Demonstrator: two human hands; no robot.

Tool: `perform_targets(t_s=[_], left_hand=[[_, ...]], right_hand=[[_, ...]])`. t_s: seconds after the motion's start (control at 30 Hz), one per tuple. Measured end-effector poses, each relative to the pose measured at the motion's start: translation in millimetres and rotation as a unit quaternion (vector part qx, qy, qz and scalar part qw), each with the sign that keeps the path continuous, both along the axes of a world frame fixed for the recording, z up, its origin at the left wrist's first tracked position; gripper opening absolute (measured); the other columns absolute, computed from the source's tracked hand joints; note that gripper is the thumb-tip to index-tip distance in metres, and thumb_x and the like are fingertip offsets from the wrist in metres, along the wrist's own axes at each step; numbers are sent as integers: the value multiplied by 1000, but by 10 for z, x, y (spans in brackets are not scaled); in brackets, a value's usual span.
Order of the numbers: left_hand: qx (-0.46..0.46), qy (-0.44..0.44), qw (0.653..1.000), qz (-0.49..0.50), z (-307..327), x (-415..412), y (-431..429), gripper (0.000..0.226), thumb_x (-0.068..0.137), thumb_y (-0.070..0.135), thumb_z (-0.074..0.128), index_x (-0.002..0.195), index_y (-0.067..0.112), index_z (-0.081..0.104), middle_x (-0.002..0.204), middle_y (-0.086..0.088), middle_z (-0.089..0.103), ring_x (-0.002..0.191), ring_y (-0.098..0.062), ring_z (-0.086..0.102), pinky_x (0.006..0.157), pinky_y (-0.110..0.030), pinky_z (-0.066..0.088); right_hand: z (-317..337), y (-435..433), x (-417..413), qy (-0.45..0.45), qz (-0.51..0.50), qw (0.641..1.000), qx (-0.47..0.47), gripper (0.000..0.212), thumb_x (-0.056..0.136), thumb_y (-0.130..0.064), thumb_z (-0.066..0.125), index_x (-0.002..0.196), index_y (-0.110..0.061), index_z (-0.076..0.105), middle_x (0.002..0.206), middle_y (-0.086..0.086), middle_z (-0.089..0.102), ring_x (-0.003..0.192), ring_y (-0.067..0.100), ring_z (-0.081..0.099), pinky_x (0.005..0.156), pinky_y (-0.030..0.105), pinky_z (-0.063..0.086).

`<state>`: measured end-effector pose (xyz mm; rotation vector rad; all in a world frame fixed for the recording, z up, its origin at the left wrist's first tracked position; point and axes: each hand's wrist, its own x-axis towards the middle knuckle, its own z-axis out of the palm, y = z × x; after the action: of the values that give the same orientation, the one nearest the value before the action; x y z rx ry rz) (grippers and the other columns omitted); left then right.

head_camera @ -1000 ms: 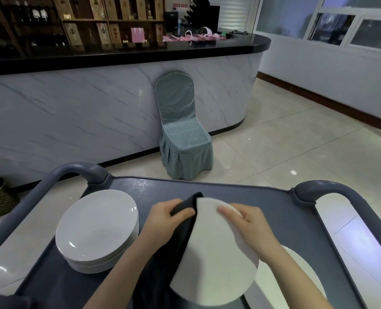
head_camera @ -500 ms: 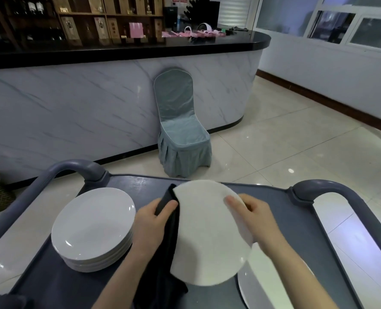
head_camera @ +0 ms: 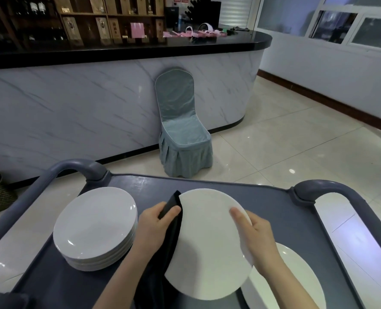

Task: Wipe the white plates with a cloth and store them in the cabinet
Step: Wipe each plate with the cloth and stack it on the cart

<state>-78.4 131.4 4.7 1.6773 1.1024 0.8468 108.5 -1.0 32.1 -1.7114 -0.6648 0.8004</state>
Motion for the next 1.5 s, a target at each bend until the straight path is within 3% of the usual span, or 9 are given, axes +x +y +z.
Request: perform_targets(t_s=[0.17, 0.27, 0.5, 0.8, 0.97, 1.13, 1.23, 1.37, 1.5], left_hand=[[43, 88, 976, -195, 210, 88, 104, 32, 76, 43, 68, 61, 19, 51, 53, 13, 44, 52, -2, 38, 51, -18, 30], [46, 76, 977, -195, 198, 93, 67, 33, 79, 39, 68, 64, 15, 51, 55, 11, 44, 53, -3, 38, 51, -19, 29], [-34, -6, 999, 11, -119, -39, -136, 39, 94, 27, 61, 64, 8, 44, 56, 10, 43, 54, -6, 35, 54, -24, 32], [59, 106, 964, -235, 326, 179, 53, 37, 85, 26, 73, 55, 29, 51, 50, 15, 44, 49, 0, 39, 49, -15, 29], [-14, -47, 998, 49, 278, 139, 76, 31, 91, 25, 67, 64, 11, 61, 51, 13, 54, 47, 2, 43, 46, -14, 37], [-201, -189, 916, 292, 31, 393, -269, 26, 94, 35, 62, 76, 16, 68, 75, 6, 69, 69, -8, 61, 66, -28, 49], [-193, -183, 928, 262, 2, 282, -160, 29, 94, 35, 62, 73, 14, 65, 70, 5, 66, 65, -12, 58, 60, -28, 46], [-36, -80, 988, 127, 111, 42, 107, 37, 92, 31, 65, 63, 9, 58, 57, 6, 55, 57, -13, 45, 55, -27, 40], [63, 33, 990, -122, 319, 80, 270, 30, 85, 23, 74, 60, 18, 59, 52, 15, 46, 50, -1, 39, 50, -15, 32]], right_hand=[[112, 98, -35, -160, 172, 972, -15, 46, 94, -34, 64, 60, -8, 48, 58, -7, 42, 56, 8, 38, 54, 24, 30], [145, 146, -10, -196, 189, 962, -1, 49, 94, -32, 66, 54, -17, 42, 53, -12, 36, 52, 5, 33, 51, 20, 26], [25, 7, 61, 9, -12, 1000, 0, 37, 93, -37, 64, 77, -3, 67, 75, 13, 68, 61, 12, 59, 56, 20, 48], [236, 190, 5, -239, 229, 944, 0, 52, 93, -35, 66, 54, -20, 35, 53, -10, 31, 53, 6, 28, 51, 24, 21], [331, 218, 59, -50, -3, 994, 92, 43, 93, -31, 66, 57, -10, 54, 57, -8, 48, 52, 8, 42, 49, 20, 36], [13, 389, -380, 180, -279, 935, 123, 40, 96, -41, 59, 68, -11, 60, 59, -12, 64, 52, 6, 60, 51, 16, 48], [-31, 331, -307, 153, -187, 964, 108, 30, 98, -38, 57, 73, -25, 68, 72, -12, 71, 67, 9, 66, 62, 25, 52], [251, 295, 171, -22, 33, 995, 87, 7, 93, -31, 67, 89, -28, 72, 79, -14, 74, 67, 2, 65, 61, 12, 48], [418, 369, 220, -218, 268, 938, -28, 22, 91, -43, 67, 70, -36, 66, 64, -13, 59, 59, -4, 45, 58, 14, 35]])
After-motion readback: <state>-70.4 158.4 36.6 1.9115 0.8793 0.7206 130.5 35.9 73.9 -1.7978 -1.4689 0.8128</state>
